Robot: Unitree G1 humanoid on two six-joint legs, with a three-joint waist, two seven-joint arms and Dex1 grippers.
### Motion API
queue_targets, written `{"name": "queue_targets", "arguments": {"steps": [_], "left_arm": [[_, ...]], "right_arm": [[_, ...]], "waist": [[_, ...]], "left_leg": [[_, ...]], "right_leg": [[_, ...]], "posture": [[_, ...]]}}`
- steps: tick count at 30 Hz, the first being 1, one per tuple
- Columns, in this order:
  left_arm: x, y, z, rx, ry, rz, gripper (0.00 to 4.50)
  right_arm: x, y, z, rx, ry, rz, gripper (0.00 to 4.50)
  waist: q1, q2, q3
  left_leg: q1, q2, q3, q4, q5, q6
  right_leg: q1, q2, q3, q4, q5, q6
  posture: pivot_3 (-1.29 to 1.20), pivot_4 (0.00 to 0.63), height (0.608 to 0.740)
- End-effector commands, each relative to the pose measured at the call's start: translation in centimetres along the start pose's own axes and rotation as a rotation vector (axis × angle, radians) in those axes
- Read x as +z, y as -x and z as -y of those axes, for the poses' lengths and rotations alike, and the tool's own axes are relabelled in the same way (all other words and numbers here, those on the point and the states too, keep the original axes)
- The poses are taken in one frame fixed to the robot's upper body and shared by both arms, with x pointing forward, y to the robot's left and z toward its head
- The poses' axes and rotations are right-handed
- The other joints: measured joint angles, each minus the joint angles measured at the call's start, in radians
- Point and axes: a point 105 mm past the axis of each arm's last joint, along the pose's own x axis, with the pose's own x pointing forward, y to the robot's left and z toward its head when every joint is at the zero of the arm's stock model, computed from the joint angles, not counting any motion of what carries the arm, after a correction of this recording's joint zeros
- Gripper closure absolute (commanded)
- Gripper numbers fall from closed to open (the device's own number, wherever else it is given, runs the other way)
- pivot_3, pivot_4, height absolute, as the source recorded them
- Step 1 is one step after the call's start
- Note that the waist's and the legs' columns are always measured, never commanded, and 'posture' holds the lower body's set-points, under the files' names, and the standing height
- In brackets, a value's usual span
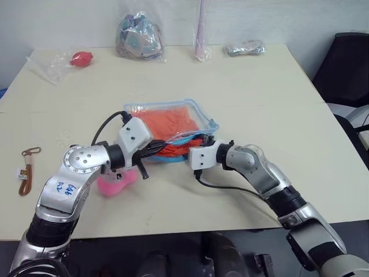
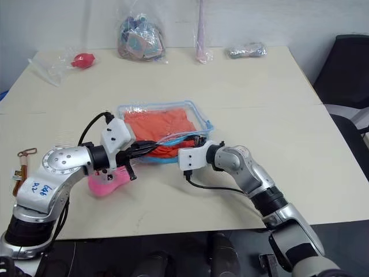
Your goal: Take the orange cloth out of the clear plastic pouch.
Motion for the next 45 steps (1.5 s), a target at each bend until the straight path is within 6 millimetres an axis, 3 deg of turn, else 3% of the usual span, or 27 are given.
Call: {"name": "queue_targets", "arguments": {"steps": [1, 16, 27, 30, 37, 41, 45], "left_arm": [[0.2, 0.3, -0.3, 0.016, -0.036, 0.016, 4.50], [2.4, -0.3, 0.0, 0.001, -0.044, 0.081, 4.50], [2.2, -0.3, -0.2, 0.005, -0.039, 0.073, 4.50], [2.1, -0.3, -0.2, 0.008, -0.038, 0.071, 4.50], [2.0, -0.2, -0.4, 0.020, -0.036, 0.068, 4.50], [1.6, -0.3, -0.6, 0.037, -0.029, 0.059, 4.50], [0.6, -0.5, -1.2, 0.077, -0.025, 0.017, 4.50]], "right_arm": [[0.6, 0.3, 1.0, -0.034, -0.001, 0.018, 1.35], [-0.5, -2.6, 0.0, 0.008, 0.201, -0.026, 1.35], [-0.9, -5.6, -0.5, 0.048, 0.219, -0.053, 1.35], [-1.4, -5.7, -1.2, 0.079, 0.198, -0.061, 1.95], [-1.5, -5.3, -1.3, 0.087, 0.192, -0.046, 4.38], [-1.7, -4.5, -1.3, 0.080, 0.176, -0.040, 4.48], [0.5, -2.2, -0.3, 0.057, 0.082, 0.077, 4.48]], "waist": [[0.000, 0.000, 0.000], [-0.002, 0.000, 0.000], [-0.010, 0.000, 0.000], [-0.010, 0.000, 0.000], [-0.008, 0.000, 0.000], [-0.003, 0.000, 0.000], [0.002, 0.000, 0.000]], "left_leg": [[0.000, 0.000, 0.000, 0.000, 0.000, 0.000], [0.000, 0.000, 0.000, 0.000, 0.000, 0.000], [0.001, 0.000, 0.000, 0.000, 0.000, 0.000], [0.001, 0.001, 0.000, 0.000, 0.000, 0.000], [0.001, 0.001, -0.001, 0.000, 0.000, 0.000], [0.000, 0.001, -0.002, 0.000, 0.000, 0.000], [-0.001, 0.000, -0.004, 0.000, 0.000, 0.000]], "right_leg": [[0.000, 0.000, 0.000, 0.000, 0.000, 0.000], [0.000, 0.000, 0.000, 0.000, 0.000, 0.000], [0.000, 0.000, 0.001, 0.001, 0.000, 0.000], [0.000, 0.000, 0.002, 0.001, 0.000, 0.000], [0.000, -0.001, 0.002, 0.001, 0.000, 0.000], [0.000, -0.001, 0.002, 0.001, 0.000, 0.000], [0.000, -0.003, 0.002, 0.000, 0.000, 0.000]], "posture": [[0.00, 0.150, 0.740], [0.00, 0.150, 0.740], [0.00, 0.150, 0.740], [0.00, 0.150, 0.740], [0.00, 0.150, 0.740], [0.00, 0.150, 0.740], [0.00, 0.150, 0.740]]}}
